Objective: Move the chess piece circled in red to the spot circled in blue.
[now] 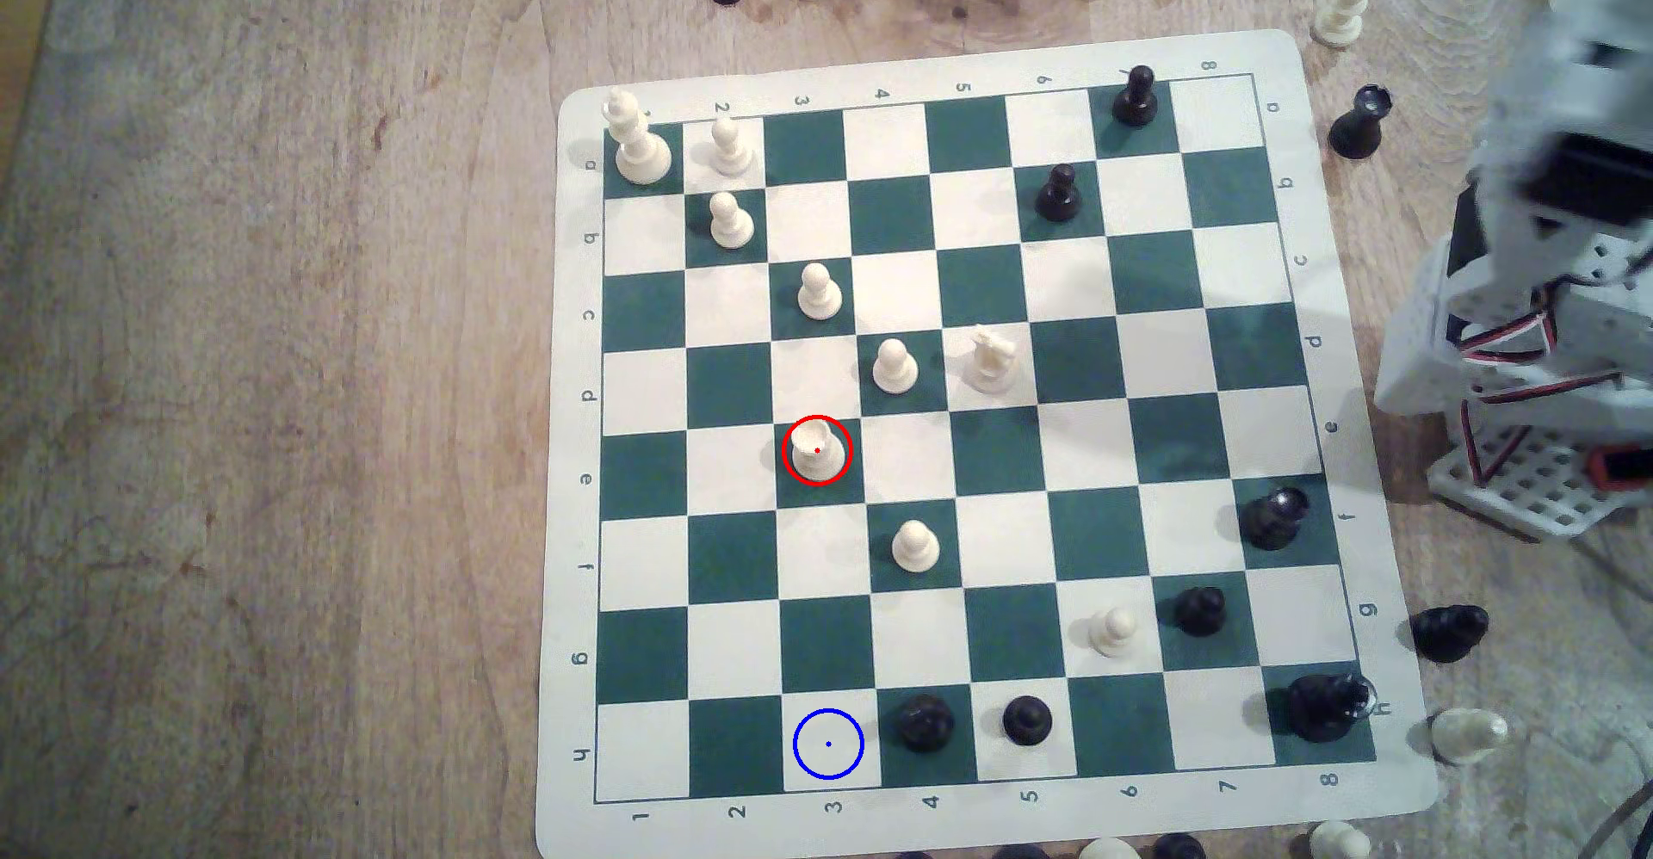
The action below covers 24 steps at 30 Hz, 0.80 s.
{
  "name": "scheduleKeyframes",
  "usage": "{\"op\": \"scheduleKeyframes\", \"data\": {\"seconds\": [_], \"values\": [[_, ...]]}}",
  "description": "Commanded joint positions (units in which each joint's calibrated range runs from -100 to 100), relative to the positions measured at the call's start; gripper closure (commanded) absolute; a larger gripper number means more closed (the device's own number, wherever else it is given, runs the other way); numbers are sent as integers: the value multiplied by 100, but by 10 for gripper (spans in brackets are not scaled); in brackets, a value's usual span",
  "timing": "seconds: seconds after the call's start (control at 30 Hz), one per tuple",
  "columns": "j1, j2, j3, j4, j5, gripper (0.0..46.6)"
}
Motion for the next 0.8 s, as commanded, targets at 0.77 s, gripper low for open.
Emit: {"op": "scheduleKeyframes", "data": {"seconds": [0.77], "values": [[-727, 2765, -4697, 10281, -269, 464]]}}
